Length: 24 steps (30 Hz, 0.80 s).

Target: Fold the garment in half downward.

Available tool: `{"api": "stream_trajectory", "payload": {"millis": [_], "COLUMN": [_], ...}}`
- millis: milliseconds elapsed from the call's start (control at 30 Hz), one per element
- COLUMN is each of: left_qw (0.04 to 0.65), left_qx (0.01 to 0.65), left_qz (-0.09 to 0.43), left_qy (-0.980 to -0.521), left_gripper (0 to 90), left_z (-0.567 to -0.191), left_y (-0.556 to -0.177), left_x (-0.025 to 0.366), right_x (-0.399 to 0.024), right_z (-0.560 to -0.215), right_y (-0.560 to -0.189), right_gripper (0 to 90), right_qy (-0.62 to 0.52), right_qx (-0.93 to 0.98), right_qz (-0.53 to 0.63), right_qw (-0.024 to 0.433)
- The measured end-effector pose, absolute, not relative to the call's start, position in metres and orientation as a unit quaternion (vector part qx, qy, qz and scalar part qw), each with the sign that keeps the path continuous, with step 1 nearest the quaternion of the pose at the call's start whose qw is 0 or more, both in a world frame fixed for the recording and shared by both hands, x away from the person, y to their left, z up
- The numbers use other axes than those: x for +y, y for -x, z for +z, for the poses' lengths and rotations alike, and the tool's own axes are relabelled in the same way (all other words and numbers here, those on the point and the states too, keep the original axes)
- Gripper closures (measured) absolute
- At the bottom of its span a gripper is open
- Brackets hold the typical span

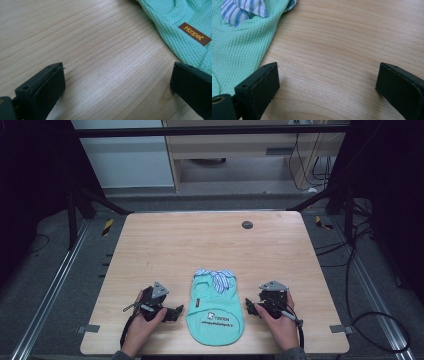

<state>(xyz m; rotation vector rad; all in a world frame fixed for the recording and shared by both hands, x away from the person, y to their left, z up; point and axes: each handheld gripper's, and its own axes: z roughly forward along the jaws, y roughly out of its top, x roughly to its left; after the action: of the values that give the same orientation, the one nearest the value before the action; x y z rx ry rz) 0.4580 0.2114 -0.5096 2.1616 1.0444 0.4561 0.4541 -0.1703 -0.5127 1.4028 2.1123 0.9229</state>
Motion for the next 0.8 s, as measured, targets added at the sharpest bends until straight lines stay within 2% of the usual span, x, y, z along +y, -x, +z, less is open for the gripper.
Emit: {"api": "stream_trajectory", "payload": {"millis": [700, 800], "left_qw": [0.345, 0.351], "left_qx": [0.396, 0.393], "left_qz": [0.173, 0.174], "left_qy": [-0.833, -0.832], "left_gripper": [0.0, 6.4], "left_z": [-0.5093, -0.5071], "left_y": [-0.4584, -0.4578], "left_x": [0.2118, 0.2122], "right_x": [-0.17, -0.1707], "right_z": [-0.5129, -0.5125], "right_y": [-0.4551, -0.454], "right_gripper": [2.8, 6.2], "right_qy": [-0.504, -0.502], "right_qx": [0.768, 0.767], "right_qz": [0.332, 0.333], "right_qw": [0.216, 0.22]}}
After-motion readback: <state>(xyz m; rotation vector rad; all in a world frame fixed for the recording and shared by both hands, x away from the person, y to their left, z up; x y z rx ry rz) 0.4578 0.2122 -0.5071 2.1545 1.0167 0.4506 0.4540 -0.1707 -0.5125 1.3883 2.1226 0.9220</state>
